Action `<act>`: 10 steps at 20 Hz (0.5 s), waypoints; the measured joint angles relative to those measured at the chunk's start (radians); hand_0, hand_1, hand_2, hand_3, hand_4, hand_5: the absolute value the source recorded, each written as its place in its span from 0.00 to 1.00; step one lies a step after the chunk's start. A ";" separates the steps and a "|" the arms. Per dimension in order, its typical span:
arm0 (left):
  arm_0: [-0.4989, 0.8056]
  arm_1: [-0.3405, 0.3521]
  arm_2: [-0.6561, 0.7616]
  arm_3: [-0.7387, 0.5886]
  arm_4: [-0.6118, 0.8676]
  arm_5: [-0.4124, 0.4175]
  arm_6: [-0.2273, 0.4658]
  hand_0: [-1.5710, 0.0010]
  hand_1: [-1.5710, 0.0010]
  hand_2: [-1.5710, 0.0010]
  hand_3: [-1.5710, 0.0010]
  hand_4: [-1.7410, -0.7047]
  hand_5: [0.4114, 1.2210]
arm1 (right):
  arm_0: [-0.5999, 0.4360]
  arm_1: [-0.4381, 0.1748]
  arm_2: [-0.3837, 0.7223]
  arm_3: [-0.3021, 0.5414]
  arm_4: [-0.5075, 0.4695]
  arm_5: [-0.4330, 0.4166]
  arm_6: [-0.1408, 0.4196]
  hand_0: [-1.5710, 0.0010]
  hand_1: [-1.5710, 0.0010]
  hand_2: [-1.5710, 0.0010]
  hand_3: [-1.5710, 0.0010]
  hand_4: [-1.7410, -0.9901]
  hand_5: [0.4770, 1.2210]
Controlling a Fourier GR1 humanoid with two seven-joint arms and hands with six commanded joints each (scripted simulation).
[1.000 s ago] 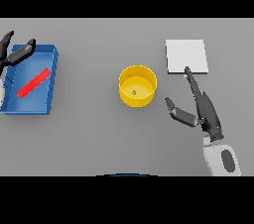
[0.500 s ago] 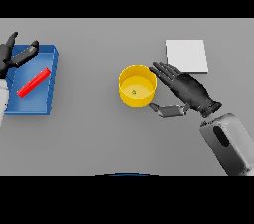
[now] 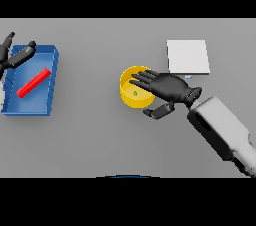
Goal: Pick up the red beaker and tilt it to pour out 1 green nut into yellow bowl. Pick up the yellow bowl and place it on the metallic measuring scale.
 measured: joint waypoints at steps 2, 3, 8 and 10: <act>-0.006 0.000 0.003 0.009 0.001 0.000 0.006 1.00 1.00 1.00 1.00 0.90 0.35 | -0.033 0.004 0.029 0.039 0.015 0.027 -0.023 1.00 1.00 1.00 1.00 0.77 0.24; -0.021 0.008 0.009 0.023 -0.002 0.000 0.007 1.00 1.00 1.00 1.00 0.90 0.36 | -0.056 0.013 0.039 0.050 0.019 0.045 -0.013 1.00 1.00 1.00 1.00 0.77 0.25; -0.004 0.002 -0.003 0.003 -0.009 0.001 -0.007 1.00 1.00 1.00 1.00 0.91 0.36 | -0.109 0.037 0.096 0.120 0.055 0.106 -0.001 1.00 1.00 1.00 1.00 0.75 0.26; -0.015 0.013 0.004 0.009 -0.005 -0.006 -0.004 1.00 1.00 1.00 1.00 0.91 0.36 | -0.134 0.056 0.107 0.183 0.064 0.103 -0.001 1.00 1.00 1.00 1.00 0.74 0.27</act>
